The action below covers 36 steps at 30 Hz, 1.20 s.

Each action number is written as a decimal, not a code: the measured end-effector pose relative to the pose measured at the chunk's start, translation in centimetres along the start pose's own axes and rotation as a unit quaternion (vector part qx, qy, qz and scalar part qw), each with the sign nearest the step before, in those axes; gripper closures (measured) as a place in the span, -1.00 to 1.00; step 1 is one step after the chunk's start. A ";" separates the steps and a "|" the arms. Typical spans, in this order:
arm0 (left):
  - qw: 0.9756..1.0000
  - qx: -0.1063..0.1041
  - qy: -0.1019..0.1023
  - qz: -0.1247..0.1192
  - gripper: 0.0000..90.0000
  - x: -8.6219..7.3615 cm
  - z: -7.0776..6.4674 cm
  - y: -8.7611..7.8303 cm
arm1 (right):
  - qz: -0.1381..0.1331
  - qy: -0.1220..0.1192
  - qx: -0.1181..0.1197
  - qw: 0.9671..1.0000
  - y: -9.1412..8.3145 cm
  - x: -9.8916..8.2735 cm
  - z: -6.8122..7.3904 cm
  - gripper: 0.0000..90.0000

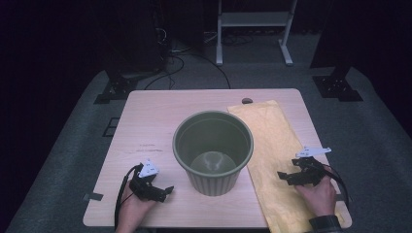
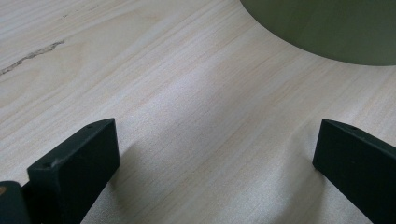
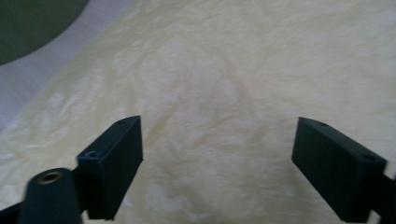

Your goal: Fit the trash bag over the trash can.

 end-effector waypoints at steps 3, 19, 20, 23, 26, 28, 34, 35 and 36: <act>1.000 0.000 0.000 0.000 -1.00 0.0 0.0 0.0 | -0.008 -0.002 -0.037 0.999 -0.8 0.4 -1.4 -0.53; 1.000 0.000 0.000 0.000 -1.00 0.0 0.0 0.0 | 0.020 0.055 -0.077 0.995 -0.7 -1.7 -5.6 -0.41; 1.000 0.000 0.000 0.000 -1.00 0.0 0.0 0.0 | 0.016 0.052 -0.075 0.996 -0.7 -1.7 -5.5 -0.37; 1.000 0.000 0.000 0.000 -1.00 0.0 0.0 0.0 | 0.014 0.045 -0.070 0.996 -0.7 -1.6 -5.1 -0.30; 1.000 0.000 0.000 0.000 -1.00 0.0 0.0 0.0 | 0.013 0.039 -0.064 0.997 -0.5 -1.4 -4.5 -0.22; 1.000 0.000 0.000 0.000 -1.00 0.0 0.0 0.0 | 0.012 0.031 -0.056 0.998 -0.3 -1.2 -4.0 -0.10; 1.000 0.000 0.000 0.000 -1.00 0.0 0.0 0.0 | 0.010 0.009 -0.026 1.000 0.2 -0.5 -2.4 0.48; 1.000 0.000 0.000 0.000 -1.00 0.0 0.0 0.0 | 0.009 0.009 -0.019 1.000 0.3 -0.4 -2.1 0.60; 1.000 0.000 0.000 0.000 -1.00 0.0 0.0 0.0 | 0.011 0.004 -0.013 1.000 0.4 -0.3 -1.8 0.74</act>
Point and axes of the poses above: each handheld gripper's, and its own axes: y roughly forward along the jaws, x roughly out of its top, z roughly to its left, the point moved 8 cm from there along y, roughly forward along the jaws, and after that the axes turned 3 degrees about x, right-handed, at the moved point
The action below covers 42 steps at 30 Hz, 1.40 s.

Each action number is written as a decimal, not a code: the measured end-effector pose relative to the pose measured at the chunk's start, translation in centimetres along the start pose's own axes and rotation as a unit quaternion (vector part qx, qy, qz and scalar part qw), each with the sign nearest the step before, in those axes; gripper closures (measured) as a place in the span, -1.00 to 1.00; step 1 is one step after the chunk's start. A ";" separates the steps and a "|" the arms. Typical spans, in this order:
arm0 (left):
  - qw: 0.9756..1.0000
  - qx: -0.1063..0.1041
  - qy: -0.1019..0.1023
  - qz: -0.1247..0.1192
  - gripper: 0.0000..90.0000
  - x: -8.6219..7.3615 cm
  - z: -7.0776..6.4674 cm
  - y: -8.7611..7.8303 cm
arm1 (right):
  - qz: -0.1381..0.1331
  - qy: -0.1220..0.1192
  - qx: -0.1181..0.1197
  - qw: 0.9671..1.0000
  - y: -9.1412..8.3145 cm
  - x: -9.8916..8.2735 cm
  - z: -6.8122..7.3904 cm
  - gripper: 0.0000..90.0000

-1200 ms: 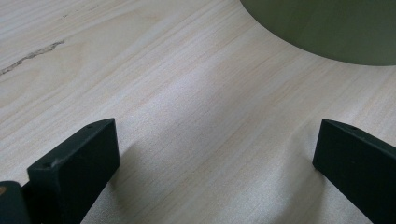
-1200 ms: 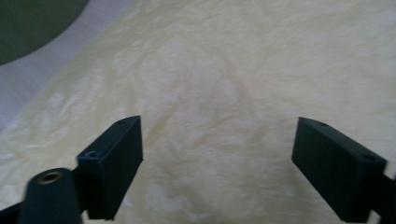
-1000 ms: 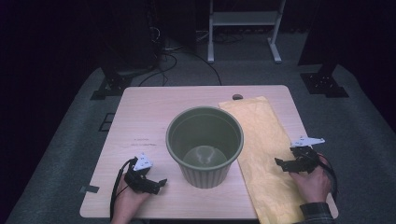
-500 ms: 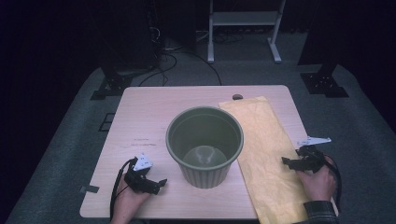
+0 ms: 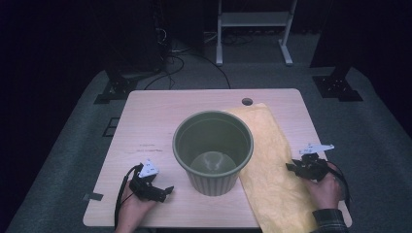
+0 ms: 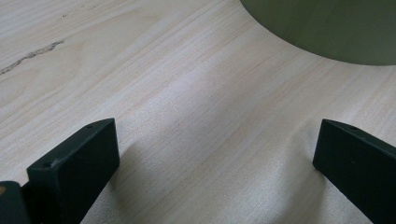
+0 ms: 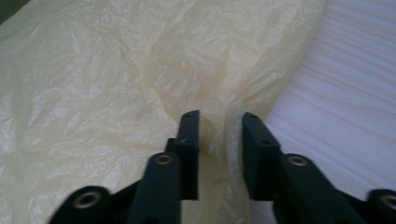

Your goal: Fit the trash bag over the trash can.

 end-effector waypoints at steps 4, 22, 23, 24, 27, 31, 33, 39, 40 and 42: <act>1.000 0.000 0.001 0.000 -1.00 0.0 0.0 0.0 | 0.003 0.001 0.022 1.000 0.3 0.3 0.6 0.86; 1.000 0.000 0.001 0.000 -1.00 0.0 0.0 0.0 | -0.002 0.010 0.092 0.996 3.1 2.9 4.5 -0.51; 1.000 -0.001 0.001 0.000 -1.00 0.0 0.0 0.0 | -0.003 0.007 0.094 0.996 3.2 3.0 4.7 -0.51; 1.000 -0.001 0.001 0.000 -1.00 0.0 0.0 0.0 | -0.003 0.007 0.097 0.995 3.3 3.3 5.0 -0.51; 1.000 -0.001 0.002 0.000 -1.00 0.0 0.0 0.0 | -0.012 0.003 0.109 0.994 3.7 4.1 5.8 -0.52; 1.000 -0.002 0.002 0.000 -1.00 0.0 0.0 0.0 | -0.019 -0.002 0.120 0.993 4.0 5.0 6.9 -0.54; 1.000 -0.002 0.002 0.000 -1.00 0.0 0.0 0.0 | -0.024 -0.004 0.126 0.992 4.0 5.4 7.4 -0.54; 1.000 -0.002 0.002 0.000 -1.00 0.0 0.0 0.0 | -0.024 -0.009 0.140 0.990 4.7 6.1 8.8 -0.55; 1.000 -0.002 0.002 0.000 -1.00 0.0 0.0 0.0 | -0.022 -0.011 0.142 0.990 4.9 6.1 9.0 -0.55; 1.000 -0.002 0.002 0.000 -1.00 0.0 0.0 0.0 | -0.018 -0.015 0.144 0.989 5.4 6.2 9.6 -0.55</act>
Point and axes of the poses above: each handheld gripper's, and its own axes: y roughly forward along the jaws, x roughly out of its top, z roughly to its left, the point moved 8 cm from there along y, roughly forward along the jaws, and after that the axes turned 3 degrees about x, right-handed, at the moved point
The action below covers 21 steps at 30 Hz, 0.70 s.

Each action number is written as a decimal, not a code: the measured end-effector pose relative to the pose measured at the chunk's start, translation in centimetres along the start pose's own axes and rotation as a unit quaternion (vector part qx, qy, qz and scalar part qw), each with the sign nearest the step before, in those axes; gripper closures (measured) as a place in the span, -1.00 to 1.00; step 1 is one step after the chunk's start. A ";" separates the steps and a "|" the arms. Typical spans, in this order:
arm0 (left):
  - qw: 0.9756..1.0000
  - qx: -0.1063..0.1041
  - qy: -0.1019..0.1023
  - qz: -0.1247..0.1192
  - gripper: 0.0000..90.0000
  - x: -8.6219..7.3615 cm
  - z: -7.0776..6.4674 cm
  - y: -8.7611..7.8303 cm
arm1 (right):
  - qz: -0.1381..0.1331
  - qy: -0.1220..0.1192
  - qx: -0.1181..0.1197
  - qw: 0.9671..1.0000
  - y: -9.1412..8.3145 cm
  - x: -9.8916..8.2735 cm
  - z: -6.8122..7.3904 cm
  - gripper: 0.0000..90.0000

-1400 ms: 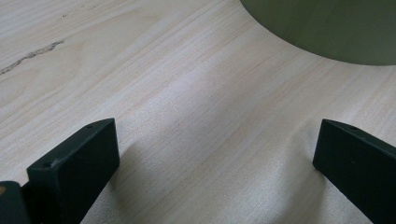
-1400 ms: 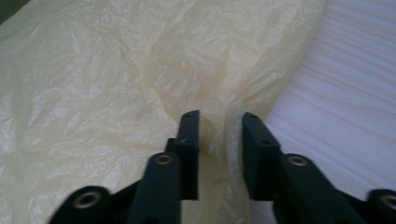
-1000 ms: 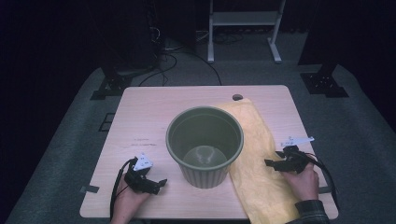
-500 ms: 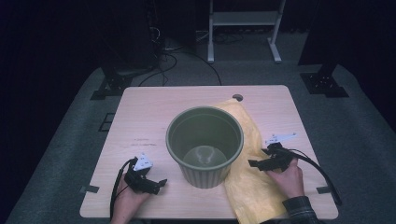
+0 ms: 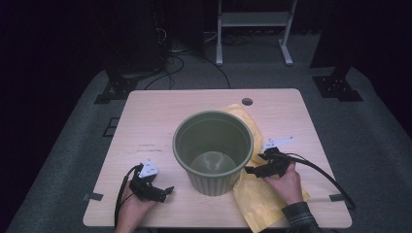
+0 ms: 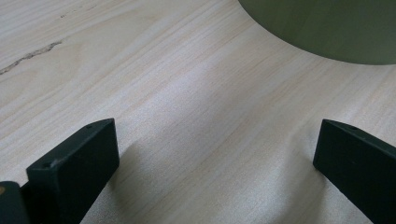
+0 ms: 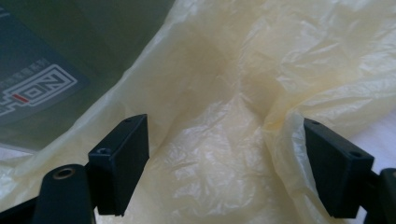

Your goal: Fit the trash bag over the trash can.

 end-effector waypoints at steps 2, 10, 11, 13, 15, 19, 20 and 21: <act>1.000 0.000 0.000 0.000 -1.00 0.0 0.0 0.0 | 0.005 -0.005 -0.002 1.000 0.5 0.0 0.3 -0.56; 1.000 0.000 0.000 0.000 -1.00 0.0 0.0 0.0 | 0.018 -0.038 -0.036 0.998 1.9 -0.4 1.0 -0.55; 1.000 0.000 0.000 0.000 -1.00 0.0 0.0 0.0 | 0.022 -0.051 -0.051 0.997 1.9 -0.4 1.1 -0.51; 1.000 0.000 0.000 0.000 -1.00 0.0 0.0 0.0 | 0.026 -0.067 -0.070 0.995 2.0 -0.5 1.2 -0.46; 1.000 0.000 0.000 0.000 -1.00 0.0 0.0 0.0 | 0.026 -0.073 -0.081 0.994 2.0 -0.6 1.4 -0.34; 1.000 0.000 0.000 0.000 -1.00 0.0 0.0 0.0 | 0.029 -0.084 -0.066 0.994 1.5 -0.7 1.9 0.45; 1.000 0.000 0.000 0.000 -1.00 0.0 0.0 0.0 | 0.030 -0.087 -0.062 0.994 1.5 -0.7 2.0 0.60; 1.000 0.000 0.000 0.000 -1.00 0.0 0.0 0.0 | 0.032 -0.091 -0.057 0.994 1.4 -0.8 2.1 0.79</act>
Point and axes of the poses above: each handheld gripper's, and its own axes: y roughly forward along the jaws, x roughly out of its top, z roughly to its left, the point moved 8 cm from there along y, roughly forward along the jaws, and after that the axes turned 3 degrees about x, right-handed, at the moved point
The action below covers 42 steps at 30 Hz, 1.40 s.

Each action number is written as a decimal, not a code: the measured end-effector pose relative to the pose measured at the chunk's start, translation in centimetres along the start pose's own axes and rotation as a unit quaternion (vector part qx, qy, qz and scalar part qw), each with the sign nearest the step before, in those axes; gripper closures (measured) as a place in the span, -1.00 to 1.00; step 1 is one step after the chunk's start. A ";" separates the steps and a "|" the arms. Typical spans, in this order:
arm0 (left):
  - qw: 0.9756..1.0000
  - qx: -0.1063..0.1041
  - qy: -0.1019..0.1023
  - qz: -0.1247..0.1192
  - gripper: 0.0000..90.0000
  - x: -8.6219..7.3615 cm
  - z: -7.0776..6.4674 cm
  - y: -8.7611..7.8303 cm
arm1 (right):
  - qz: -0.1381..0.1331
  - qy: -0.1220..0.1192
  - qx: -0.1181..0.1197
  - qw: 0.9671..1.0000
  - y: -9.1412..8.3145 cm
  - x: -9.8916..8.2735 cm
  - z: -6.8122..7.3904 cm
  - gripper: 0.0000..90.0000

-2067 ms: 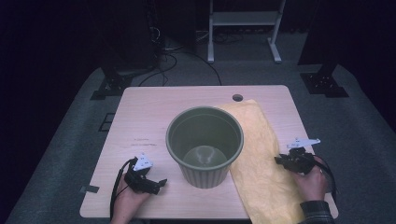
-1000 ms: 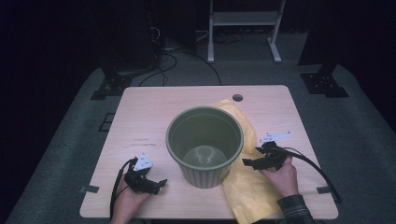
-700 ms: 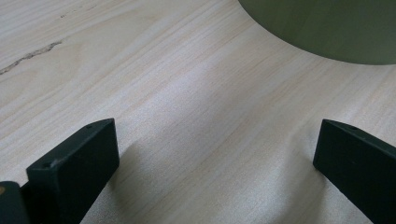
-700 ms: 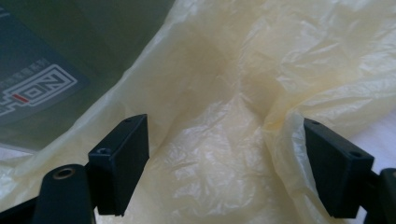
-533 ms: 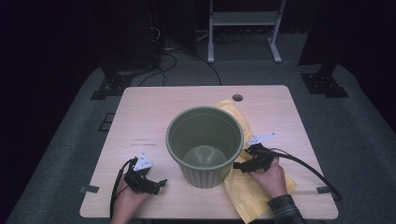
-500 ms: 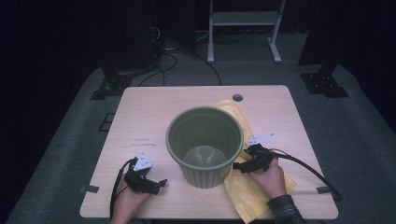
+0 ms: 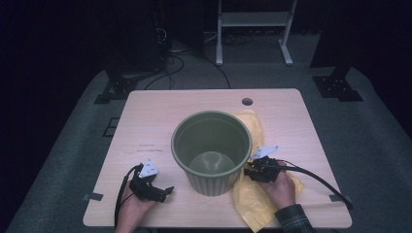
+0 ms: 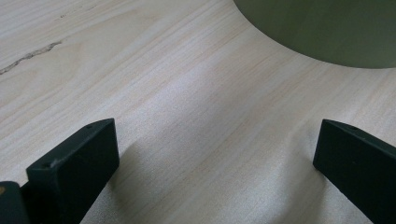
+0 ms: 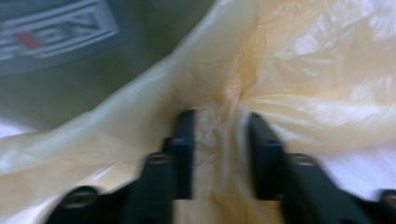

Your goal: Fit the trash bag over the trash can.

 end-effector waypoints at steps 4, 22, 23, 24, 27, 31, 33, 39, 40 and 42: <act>1.000 0.000 0.000 0.000 -1.00 0.0 0.0 0.0 | 0.005 -0.007 0.020 1.000 -0.4 -0.4 0.2 0.97; 1.000 0.000 0.000 0.000 -1.00 0.0 0.0 0.0 | -0.048 -0.017 0.109 0.993 -8.6 1.6 1.7 0.98; 1.000 0.000 0.000 0.000 -1.00 0.0 0.0 0.0 | -0.054 -0.020 0.113 0.992 -9.1 1.9 1.9 0.98; 1.000 0.000 0.000 0.000 -1.00 0.0 0.0 0.0 | -0.060 -0.021 0.119 0.991 -9.6 2.2 2.1 0.98; 1.000 0.000 -0.001 0.000 -1.00 0.0 0.0 0.0 | -0.070 -0.026 0.124 0.990 -10.8 2.9 2.4 0.98; 1.000 0.000 0.000 0.001 -1.00 0.0 0.0 0.0 | -0.078 -0.037 0.135 0.987 -12.4 4.0 2.8 0.98; 1.000 0.000 0.000 0.001 -1.00 0.0 0.0 0.0 | -0.088 -0.039 0.144 0.985 -13.4 4.6 2.9 0.98; 1.000 0.000 0.000 0.001 -1.00 0.0 0.0 0.0 | -0.108 -0.046 0.156 0.981 -16.1 6.2 3.2 0.98; 1.000 0.000 0.000 0.001 -1.00 0.0 0.0 0.0 | -0.110 -0.048 0.157 0.980 -16.3 6.5 3.2 0.98; 1.000 0.000 0.000 0.001 -1.00 0.0 0.0 0.0 | -0.114 -0.056 0.161 0.979 -17.0 7.2 3.6 0.98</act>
Point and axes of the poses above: each handheld gripper's, and its own axes: y roughly forward along the jaws, x roughly out of its top, z roughly to its left, the point moved 8 cm from there along y, roughly forward along the jaws, and after that the axes turned 3 degrees about x, right-handed, at the moved point
